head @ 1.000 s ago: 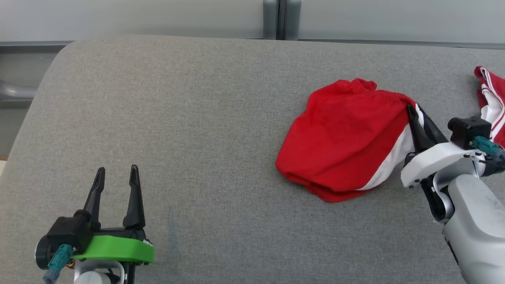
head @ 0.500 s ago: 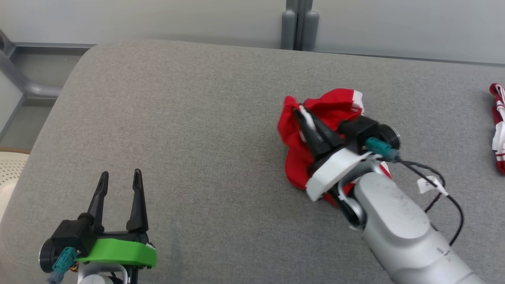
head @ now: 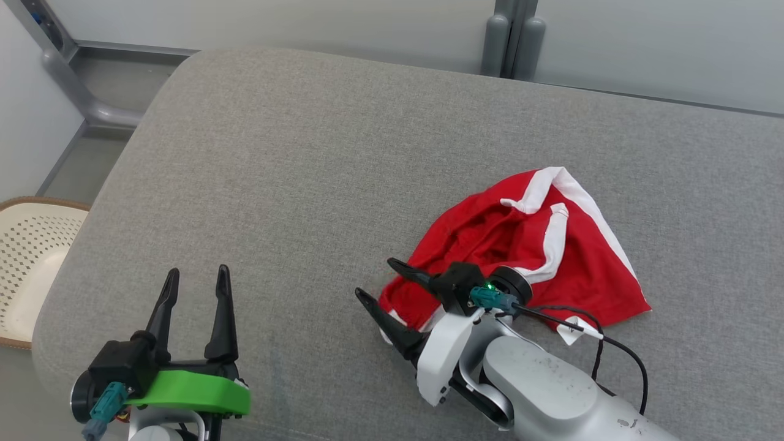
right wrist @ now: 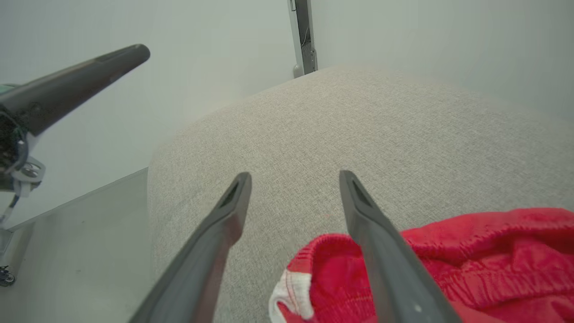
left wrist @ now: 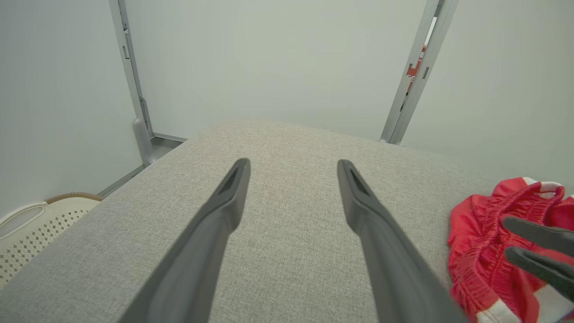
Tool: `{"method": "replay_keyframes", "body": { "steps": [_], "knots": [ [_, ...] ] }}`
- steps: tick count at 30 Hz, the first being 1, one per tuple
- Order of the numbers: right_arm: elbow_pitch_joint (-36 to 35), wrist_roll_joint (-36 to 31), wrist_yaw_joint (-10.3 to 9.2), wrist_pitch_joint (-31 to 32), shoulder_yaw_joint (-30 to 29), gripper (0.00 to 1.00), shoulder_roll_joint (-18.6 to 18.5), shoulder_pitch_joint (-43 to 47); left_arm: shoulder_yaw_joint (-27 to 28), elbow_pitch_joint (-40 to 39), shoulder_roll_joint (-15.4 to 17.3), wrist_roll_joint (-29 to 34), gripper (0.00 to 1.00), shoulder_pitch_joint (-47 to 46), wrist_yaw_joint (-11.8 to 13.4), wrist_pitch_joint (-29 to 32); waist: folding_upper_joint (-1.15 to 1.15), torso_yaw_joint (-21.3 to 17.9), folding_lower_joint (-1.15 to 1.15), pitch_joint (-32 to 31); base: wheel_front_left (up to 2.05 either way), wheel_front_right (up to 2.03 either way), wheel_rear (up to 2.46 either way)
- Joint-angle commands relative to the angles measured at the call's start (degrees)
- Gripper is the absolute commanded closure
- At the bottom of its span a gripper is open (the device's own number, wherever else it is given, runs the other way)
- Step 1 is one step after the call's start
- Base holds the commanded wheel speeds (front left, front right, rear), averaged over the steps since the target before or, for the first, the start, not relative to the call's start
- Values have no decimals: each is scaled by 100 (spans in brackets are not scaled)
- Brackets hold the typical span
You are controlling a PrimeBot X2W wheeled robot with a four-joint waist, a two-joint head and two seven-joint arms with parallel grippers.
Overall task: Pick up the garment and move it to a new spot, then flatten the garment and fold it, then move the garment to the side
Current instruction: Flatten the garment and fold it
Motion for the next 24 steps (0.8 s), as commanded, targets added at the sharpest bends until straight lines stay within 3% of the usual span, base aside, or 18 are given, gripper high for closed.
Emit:
{"method": "replay_keyframes", "body": {
  "steps": [1,8,20,24],
  "knots": [
    [-10,110,-10,-14,7,0,-26,13,62,-1,-5,-39,0,-24,-20,-1,0,-43,0,0,0,0,0],
    [-382,-15,-10,-14,-642,0,-37,-87,202,-24,-6,41,0,49,-20,-1,0,-359,0,-77,0,0,0],
    [-928,-626,-10,-14,-2638,0,-871,487,300,-135,-14,113,0,158,-20,-1,0,-798,0,-168,0,0,0],
    [-744,-599,-7,-14,-2839,0,-928,560,279,-154,-17,96,0,131,-20,-1,0,-806,0,-122,0,0,0]
  ]
}}
